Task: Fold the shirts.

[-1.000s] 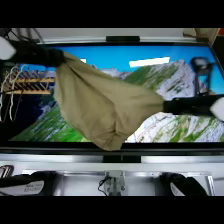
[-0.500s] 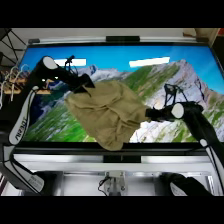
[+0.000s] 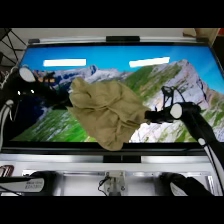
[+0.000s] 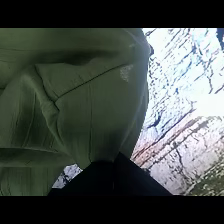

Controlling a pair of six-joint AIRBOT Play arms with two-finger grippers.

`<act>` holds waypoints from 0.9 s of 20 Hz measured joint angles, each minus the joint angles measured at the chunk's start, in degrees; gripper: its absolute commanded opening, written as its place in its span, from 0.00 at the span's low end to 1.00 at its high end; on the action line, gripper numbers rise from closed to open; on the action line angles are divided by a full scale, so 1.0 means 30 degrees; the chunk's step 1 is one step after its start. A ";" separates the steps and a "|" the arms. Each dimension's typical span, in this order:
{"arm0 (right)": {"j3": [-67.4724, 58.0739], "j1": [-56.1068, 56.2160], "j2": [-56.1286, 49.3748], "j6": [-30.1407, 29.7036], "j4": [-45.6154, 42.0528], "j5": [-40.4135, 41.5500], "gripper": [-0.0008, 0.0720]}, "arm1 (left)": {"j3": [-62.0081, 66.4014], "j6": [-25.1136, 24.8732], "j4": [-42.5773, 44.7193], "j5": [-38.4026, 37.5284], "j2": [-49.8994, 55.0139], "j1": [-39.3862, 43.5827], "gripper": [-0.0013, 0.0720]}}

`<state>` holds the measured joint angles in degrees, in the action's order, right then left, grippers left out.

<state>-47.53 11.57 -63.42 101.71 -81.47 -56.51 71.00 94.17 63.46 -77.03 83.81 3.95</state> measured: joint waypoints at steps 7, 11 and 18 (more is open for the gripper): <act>0.0000 0.0000 0.0000 -0.0073 0.0044 -0.0546 0.11 | -0.8094 -0.0036 -0.4335 0.8269 -0.1362 0.3308 0.55; 0.0000 0.0000 0.0000 -0.0095 0.0051 -0.0998 0.11 | -0.8976 -0.0044 -0.5326 1.1052 -0.1443 0.4517 0.38; -0.0022 0.0000 0.0000 -0.0087 0.0058 -0.1479 0.11 | -0.8947 -0.0641 -0.5515 1.2072 -0.1756 0.4881 0.08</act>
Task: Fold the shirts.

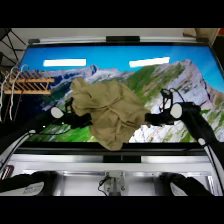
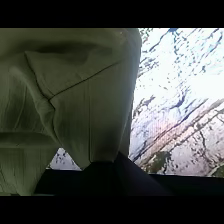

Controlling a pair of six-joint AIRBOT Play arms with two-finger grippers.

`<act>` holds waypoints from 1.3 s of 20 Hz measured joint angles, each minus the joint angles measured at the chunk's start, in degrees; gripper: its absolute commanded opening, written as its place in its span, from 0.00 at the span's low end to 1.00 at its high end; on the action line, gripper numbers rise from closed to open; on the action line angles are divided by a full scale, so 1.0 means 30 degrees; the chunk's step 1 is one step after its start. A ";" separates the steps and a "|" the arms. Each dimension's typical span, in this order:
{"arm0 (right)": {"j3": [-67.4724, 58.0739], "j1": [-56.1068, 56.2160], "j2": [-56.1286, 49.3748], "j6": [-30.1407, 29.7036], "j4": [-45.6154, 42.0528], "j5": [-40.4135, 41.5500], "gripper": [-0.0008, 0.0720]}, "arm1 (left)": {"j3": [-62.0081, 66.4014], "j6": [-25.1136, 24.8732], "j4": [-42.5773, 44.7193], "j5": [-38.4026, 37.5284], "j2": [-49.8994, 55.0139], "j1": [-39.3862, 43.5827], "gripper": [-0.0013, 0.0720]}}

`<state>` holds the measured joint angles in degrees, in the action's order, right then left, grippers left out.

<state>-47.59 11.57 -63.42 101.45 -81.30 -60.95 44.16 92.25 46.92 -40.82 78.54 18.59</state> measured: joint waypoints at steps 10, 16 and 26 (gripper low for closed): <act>-0.9486 0.0007 0.2098 -0.1712 -0.2710 -0.0612 0.11 | 0.9282 -0.2528 0.6156 -0.6798 -0.6054 -0.2142 0.08; -1.7362 0.0015 0.6127 -0.1996 -0.5603 0.3147 0.11 | 1.8411 -0.1960 0.7628 -0.8473 -0.9398 -0.3271 0.08; -1.9868 0.0022 0.6703 -0.2448 -0.5639 0.0211 0.11 | 1.7267 0.0648 0.8240 -1.3223 -0.9748 -0.3439 0.08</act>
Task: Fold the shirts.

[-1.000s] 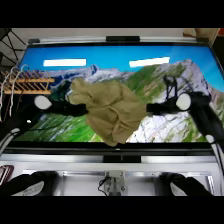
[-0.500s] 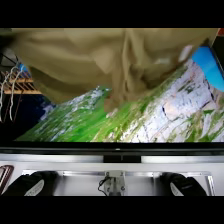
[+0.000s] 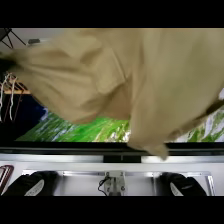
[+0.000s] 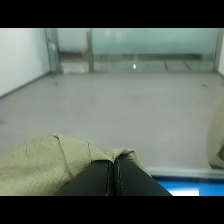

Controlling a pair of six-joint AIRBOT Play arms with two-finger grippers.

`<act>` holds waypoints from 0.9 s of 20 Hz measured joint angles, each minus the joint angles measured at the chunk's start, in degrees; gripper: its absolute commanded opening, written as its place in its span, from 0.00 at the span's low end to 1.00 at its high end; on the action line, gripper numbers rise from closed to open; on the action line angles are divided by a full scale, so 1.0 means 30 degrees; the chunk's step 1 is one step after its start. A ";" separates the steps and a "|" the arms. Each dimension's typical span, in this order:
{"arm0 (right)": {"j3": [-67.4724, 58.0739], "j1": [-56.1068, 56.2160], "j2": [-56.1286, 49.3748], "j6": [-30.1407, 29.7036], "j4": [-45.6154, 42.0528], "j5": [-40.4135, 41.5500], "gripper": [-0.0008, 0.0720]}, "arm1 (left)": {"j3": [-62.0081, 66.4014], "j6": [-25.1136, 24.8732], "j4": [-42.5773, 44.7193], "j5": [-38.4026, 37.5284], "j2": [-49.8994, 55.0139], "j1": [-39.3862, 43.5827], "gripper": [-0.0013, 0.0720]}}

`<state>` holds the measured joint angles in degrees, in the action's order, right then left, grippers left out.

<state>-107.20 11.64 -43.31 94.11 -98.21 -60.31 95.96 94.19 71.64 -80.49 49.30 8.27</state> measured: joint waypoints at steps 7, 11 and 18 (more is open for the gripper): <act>-0.0073 -0.0029 -0.9173 -0.2229 0.5136 -0.3606 0.11 | -0.9078 0.0087 0.0721 0.1129 0.2535 -0.0051 0.08; -0.0073 0.0153 -1.5744 -0.3031 1.1060 -0.4051 0.11 | -1.1045 0.0444 0.1515 0.2608 0.6251 -0.0044 0.09; -0.0080 0.1982 -2.1835 -0.3126 1.4418 -0.4204 0.76 | -1.0251 0.0539 0.2397 0.2936 1.0710 -0.0051 0.96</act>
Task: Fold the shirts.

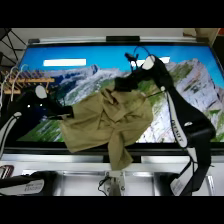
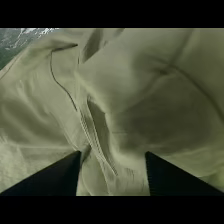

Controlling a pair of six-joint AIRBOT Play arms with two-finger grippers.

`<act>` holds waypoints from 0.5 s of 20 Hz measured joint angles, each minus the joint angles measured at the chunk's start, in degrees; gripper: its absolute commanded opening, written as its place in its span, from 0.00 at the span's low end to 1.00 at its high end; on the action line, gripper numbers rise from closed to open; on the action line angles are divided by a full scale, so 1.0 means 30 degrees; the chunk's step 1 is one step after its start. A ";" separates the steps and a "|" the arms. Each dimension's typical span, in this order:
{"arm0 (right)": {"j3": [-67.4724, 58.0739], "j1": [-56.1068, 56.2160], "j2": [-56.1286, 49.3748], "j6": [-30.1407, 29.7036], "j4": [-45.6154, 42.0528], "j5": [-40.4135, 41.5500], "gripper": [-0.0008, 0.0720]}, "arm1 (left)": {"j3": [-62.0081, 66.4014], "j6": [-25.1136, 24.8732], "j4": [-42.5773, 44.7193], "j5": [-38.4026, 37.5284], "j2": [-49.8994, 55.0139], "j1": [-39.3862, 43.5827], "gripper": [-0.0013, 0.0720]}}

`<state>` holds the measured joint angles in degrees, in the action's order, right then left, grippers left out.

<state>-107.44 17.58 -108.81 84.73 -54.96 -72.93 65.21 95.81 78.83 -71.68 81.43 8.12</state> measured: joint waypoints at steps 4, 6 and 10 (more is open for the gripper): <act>-0.0022 -0.0342 0.0874 -0.1137 -0.0160 -0.0597 0.76 | 0.3898 -0.1421 0.0896 -0.0816 0.0546 0.0131 0.96; -0.0036 -0.0984 0.2149 -0.1566 -0.1938 -0.1064 0.83 | 0.6273 -0.1960 0.0969 -0.1027 0.1064 0.0568 0.96; 0.0080 -0.3388 0.4131 -0.1836 -0.6637 -0.2929 0.95 | 1.0178 -0.2310 0.0780 -0.1137 0.3708 0.2011 0.97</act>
<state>-107.20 7.42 -96.42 79.22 -74.87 -81.71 95.74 88.88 81.17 -75.09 92.55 14.15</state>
